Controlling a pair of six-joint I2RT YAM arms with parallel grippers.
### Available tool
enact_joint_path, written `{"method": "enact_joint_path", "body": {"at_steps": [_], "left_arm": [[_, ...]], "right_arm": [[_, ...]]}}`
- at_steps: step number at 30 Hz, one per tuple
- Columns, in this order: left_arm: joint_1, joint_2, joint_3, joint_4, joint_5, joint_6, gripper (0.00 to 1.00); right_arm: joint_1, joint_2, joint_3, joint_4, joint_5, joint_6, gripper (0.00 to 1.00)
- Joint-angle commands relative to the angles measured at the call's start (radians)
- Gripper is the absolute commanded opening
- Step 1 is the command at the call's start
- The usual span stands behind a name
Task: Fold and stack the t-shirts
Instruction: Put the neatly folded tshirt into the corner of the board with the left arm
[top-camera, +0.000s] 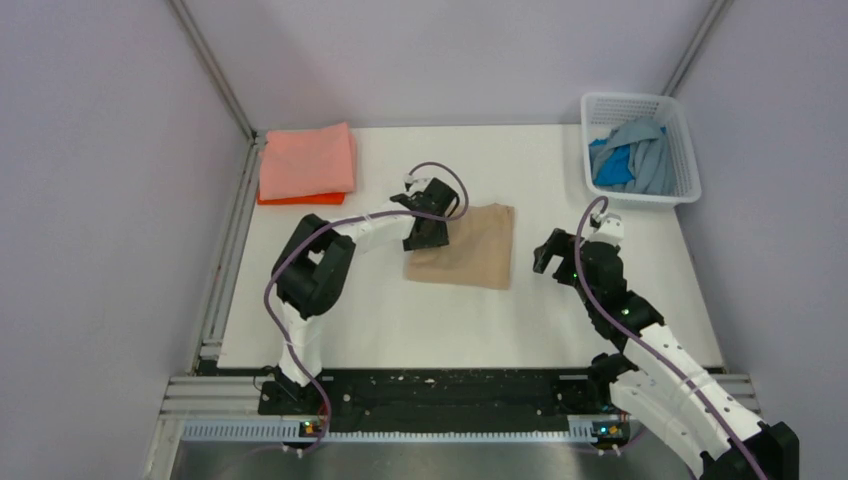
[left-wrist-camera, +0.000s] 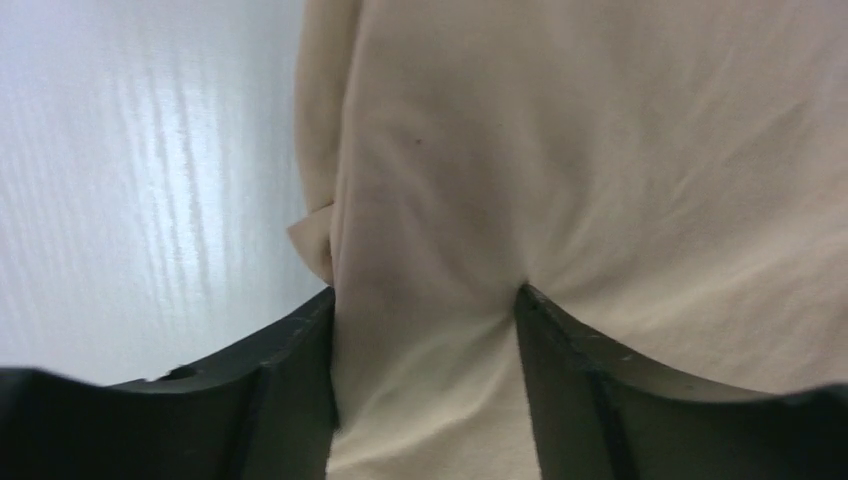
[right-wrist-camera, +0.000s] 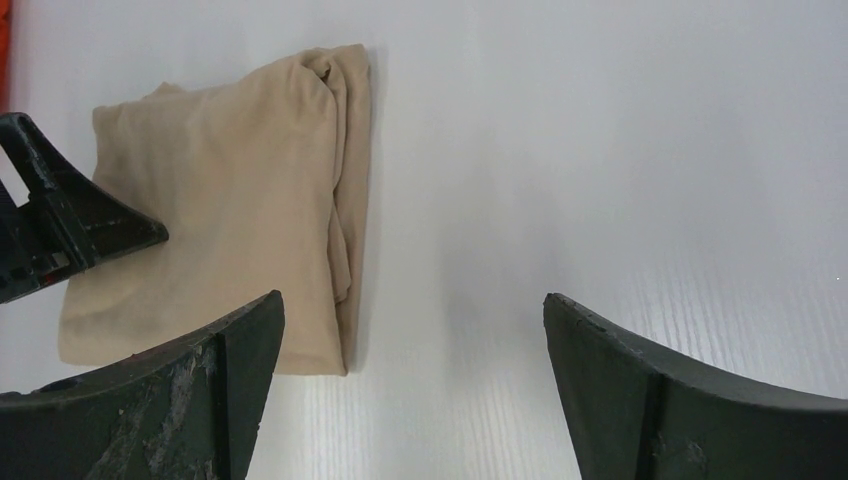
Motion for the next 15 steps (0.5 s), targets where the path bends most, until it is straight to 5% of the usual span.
{"method": "enact_joint_path", "body": {"at_steps": [1,4,6,11,15], "left_arm": [[-0.037,0.157,0.067,-0.137,-0.048,-0.046,0.57],[-0.042,0.217,0.132,-0.186,-0.063,-0.048,0.33],[-0.043,0.241,0.166,-0.229,-0.114,-0.068,0.0],[-0.041,0.232,0.317,-0.358,-0.416,-0.022,0.0],[-0.01,0.164,0.346,-0.209,-0.542,0.203,0.0]], "right_arm": [[0.001,-0.006,-0.003,0.017,0.027,-0.02,0.99],[0.001,-0.009,-0.003,0.014,0.024,-0.027,0.99],[0.002,-0.011,-0.005,0.014,0.027,-0.029,0.99],[0.001,-0.013,-0.005,0.012,0.027,-0.033,0.99],[0.001,-0.013,-0.007,0.011,0.024,-0.038,0.99]]}}
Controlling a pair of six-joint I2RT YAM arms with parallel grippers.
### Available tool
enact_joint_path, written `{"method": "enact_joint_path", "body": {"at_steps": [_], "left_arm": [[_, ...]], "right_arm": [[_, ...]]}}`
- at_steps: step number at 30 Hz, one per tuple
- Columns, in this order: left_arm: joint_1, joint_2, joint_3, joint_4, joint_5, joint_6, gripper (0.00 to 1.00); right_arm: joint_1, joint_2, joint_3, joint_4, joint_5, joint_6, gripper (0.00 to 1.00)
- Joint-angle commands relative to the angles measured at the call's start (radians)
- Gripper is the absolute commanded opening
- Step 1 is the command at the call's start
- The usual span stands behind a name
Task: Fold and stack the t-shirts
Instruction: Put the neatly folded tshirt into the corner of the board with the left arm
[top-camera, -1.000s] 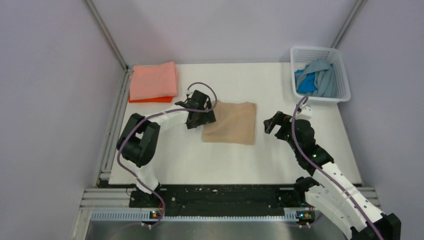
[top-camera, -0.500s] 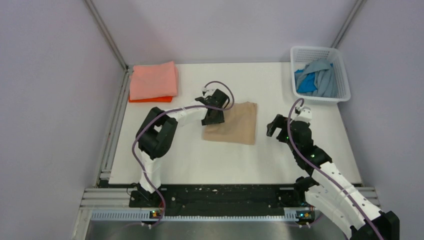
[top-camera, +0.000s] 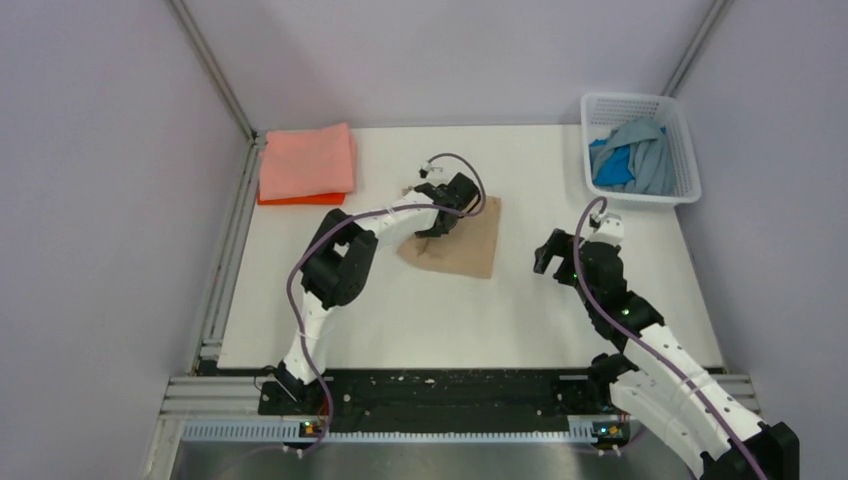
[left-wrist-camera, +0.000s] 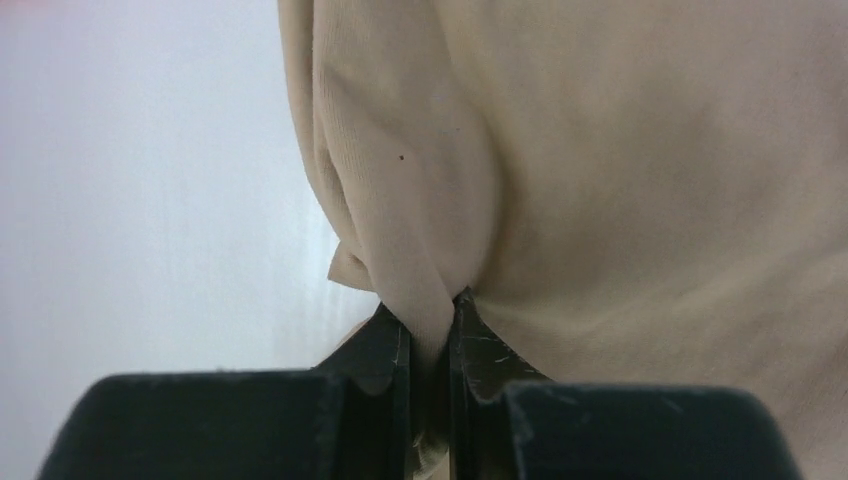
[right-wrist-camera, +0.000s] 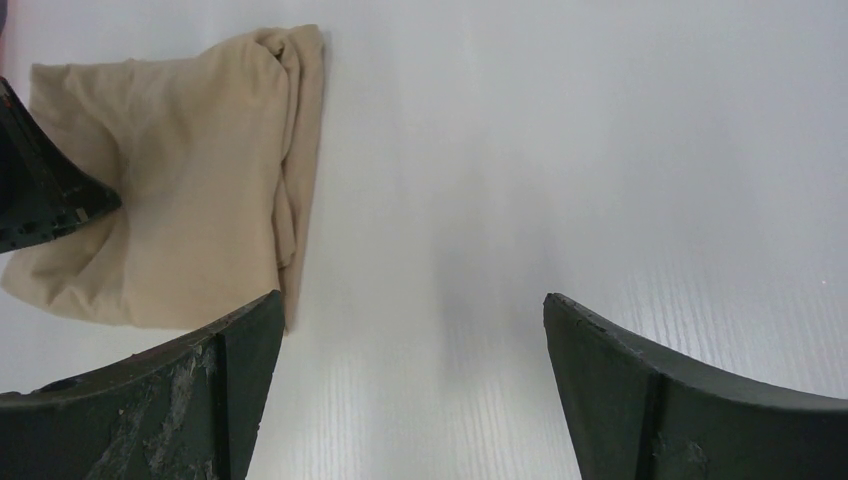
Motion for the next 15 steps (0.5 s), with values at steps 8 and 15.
{"method": "enact_joint_path", "body": {"at_steps": [8,15], "left_arm": [[0.169,-0.112,0.018,0.449,-0.326,0.677,0.0],[0.312,-0.122,0.091,0.644,-0.281,0.944,0.0]], "right_arm": [[0.001,-0.012,-0.007,0.013,0.022,-0.026,0.99],[0.001,-0.01,-0.008,0.014,0.036,-0.03,0.99]]}}
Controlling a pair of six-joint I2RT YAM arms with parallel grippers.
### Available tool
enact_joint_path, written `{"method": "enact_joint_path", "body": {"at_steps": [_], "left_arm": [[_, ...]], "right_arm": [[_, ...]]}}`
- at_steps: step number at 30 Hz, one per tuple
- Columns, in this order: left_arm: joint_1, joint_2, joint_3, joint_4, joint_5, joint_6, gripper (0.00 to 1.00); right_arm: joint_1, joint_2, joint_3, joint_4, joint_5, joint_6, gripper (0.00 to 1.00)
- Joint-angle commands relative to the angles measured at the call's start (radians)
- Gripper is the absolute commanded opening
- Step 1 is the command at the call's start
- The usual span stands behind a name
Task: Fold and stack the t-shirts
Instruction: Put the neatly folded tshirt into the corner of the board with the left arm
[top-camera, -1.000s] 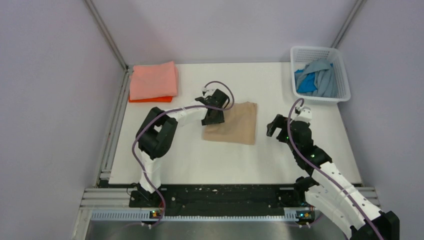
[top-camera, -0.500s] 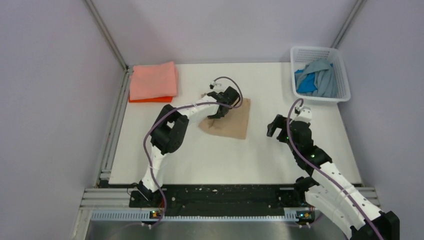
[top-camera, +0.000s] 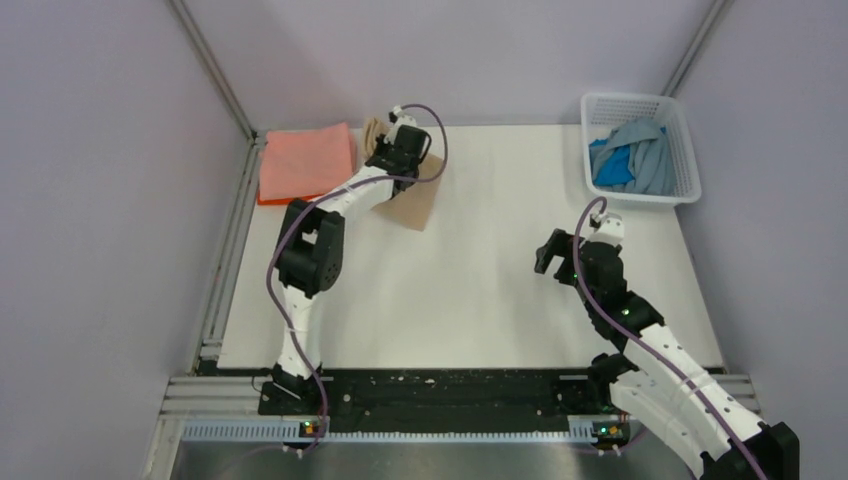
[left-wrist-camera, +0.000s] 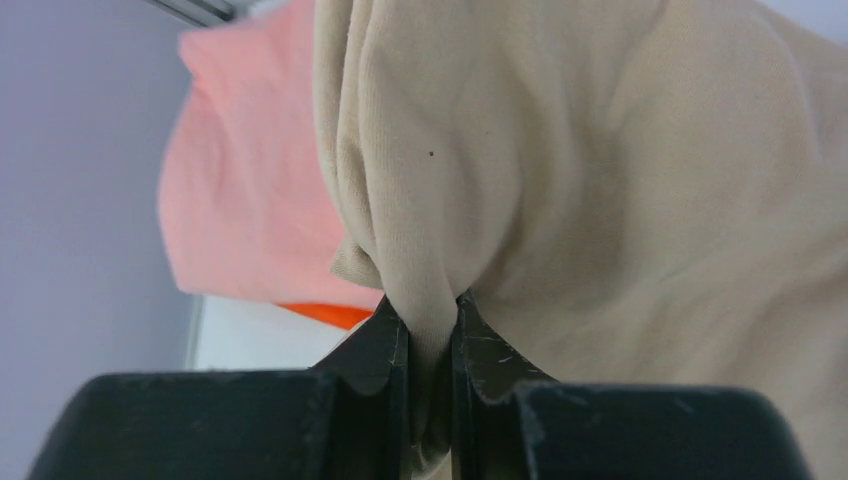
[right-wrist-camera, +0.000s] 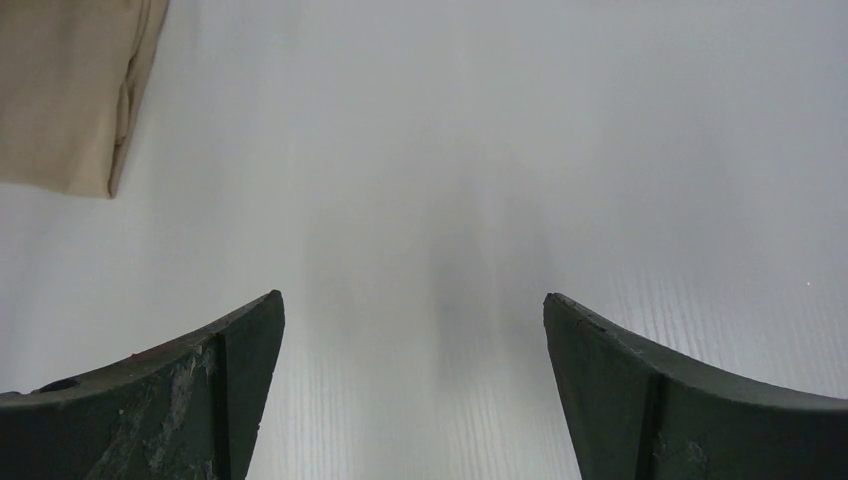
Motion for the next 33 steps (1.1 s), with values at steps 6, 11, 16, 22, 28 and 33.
{"method": "enact_joint_path", "body": {"at_steps": [6,11,16,22,28,33], "left_arm": [[0.129,-0.075,0.149,0.315,-0.048,0.42,0.0],[0.166,-0.093,0.219,0.282,-0.047,0.426,0.0],[0.171,-0.131,0.26,0.249,-0.056,0.451,0.0],[0.174,-0.183,0.275,0.199,-0.038,0.424,0.0],[0.2,-0.158,0.268,0.166,-0.032,0.374,0.0],[0.241,-0.111,0.274,0.121,0.026,0.297,0.0]], "right_arm": [[0.002,0.016,-0.01,0.02,0.05,-0.019,0.99],[0.002,0.05,-0.003,0.024,0.056,-0.022,0.99],[0.001,0.065,-0.001,0.024,0.057,-0.024,0.99],[0.002,0.062,-0.002,0.026,0.053,-0.024,0.99],[0.001,0.058,-0.002,0.025,0.053,-0.022,0.98],[0.002,0.058,0.001,0.019,0.067,-0.026,0.98]]}}
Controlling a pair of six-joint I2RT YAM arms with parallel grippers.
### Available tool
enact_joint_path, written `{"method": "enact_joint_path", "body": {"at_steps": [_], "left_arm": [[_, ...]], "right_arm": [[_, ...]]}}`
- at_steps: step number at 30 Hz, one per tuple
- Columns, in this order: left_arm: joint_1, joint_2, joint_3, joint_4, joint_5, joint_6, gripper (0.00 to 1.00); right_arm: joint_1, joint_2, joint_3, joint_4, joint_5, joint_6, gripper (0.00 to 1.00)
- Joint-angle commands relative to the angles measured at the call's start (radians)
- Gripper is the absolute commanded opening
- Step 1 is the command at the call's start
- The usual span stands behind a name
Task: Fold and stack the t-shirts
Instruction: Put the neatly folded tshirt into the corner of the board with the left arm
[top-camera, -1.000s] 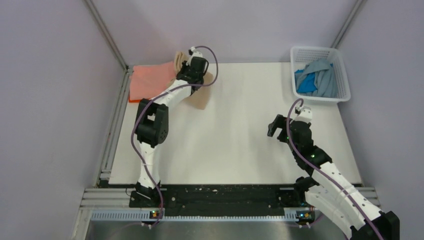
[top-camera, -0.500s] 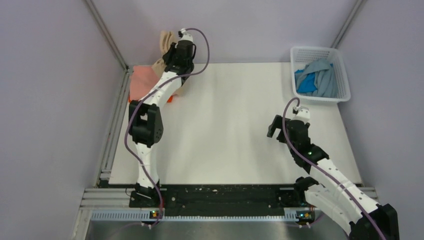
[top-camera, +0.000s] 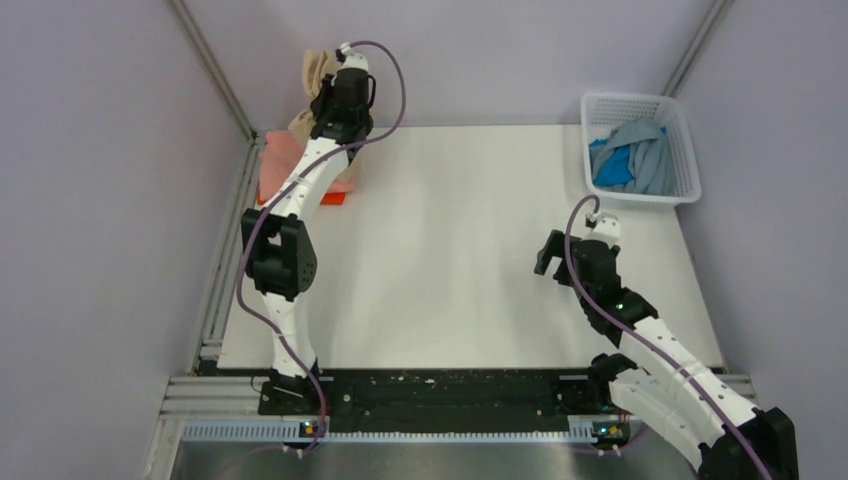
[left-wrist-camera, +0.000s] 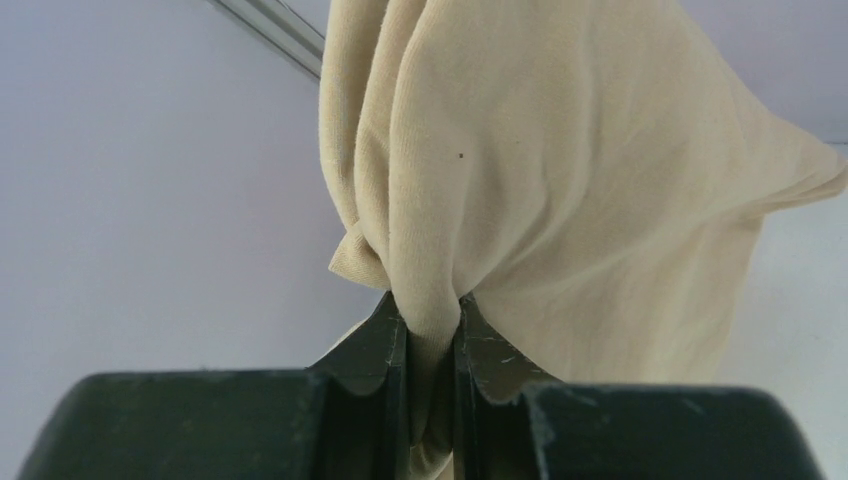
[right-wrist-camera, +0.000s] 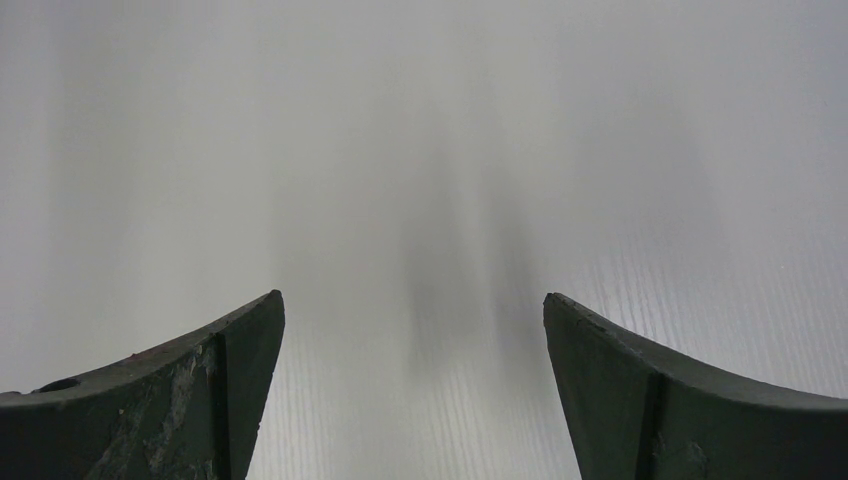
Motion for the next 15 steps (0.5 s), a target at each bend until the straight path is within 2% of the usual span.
{"method": "enact_joint_path", "body": {"at_steps": [1,5,8,15], "left_arm": [[0.05,0.015,0.046,-0.011,0.051,-0.097,0.0],[0.092,0.061,0.045,-0.015,0.081,-0.138,0.0],[0.132,0.088,0.037,-0.02,0.154,-0.193,0.0],[0.224,0.162,0.073,-0.07,0.15,-0.339,0.0]], "right_arm": [[0.002,-0.01,0.003,0.016,0.033,-0.017,0.98],[0.001,-0.007,0.004,0.014,0.048,-0.019,0.98],[0.001,-0.001,0.006,0.014,0.053,-0.018,0.98],[0.001,0.019,0.011,0.016,0.071,-0.019,0.98]]}}
